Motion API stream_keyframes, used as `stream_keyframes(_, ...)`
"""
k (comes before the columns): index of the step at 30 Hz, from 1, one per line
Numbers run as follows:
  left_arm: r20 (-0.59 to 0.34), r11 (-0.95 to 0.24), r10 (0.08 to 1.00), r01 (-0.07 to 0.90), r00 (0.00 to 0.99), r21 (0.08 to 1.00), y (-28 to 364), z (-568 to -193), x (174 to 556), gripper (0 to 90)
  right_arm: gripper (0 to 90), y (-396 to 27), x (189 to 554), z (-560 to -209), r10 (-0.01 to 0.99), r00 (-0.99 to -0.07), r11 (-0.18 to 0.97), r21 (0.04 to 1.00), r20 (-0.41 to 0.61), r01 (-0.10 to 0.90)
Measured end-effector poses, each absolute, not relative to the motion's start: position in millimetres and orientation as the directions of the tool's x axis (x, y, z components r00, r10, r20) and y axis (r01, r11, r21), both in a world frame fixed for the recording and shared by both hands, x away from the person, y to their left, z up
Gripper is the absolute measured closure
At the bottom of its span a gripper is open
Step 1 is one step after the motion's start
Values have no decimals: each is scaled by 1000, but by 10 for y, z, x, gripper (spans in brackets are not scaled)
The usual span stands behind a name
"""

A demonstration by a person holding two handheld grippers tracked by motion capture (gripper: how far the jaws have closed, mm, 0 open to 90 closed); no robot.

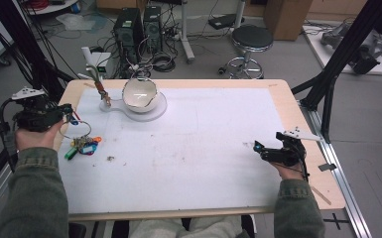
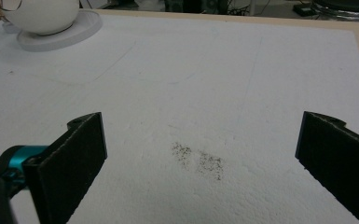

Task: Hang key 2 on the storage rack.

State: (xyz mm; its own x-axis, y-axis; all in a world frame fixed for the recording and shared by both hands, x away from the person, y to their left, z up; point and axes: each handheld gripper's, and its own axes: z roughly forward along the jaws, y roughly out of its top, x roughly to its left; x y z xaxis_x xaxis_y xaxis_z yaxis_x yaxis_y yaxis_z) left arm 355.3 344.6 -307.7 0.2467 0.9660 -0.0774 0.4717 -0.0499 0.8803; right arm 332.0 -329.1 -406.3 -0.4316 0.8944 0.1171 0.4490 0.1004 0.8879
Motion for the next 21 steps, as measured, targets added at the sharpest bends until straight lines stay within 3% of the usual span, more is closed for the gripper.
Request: stream_keyframes(21, -47, -53, 976, 437, 214, 898, 3440, -2702, 3847, 873, 8, -3314, 3317, -4055, 895, -427, 89, 891, 125, 446)
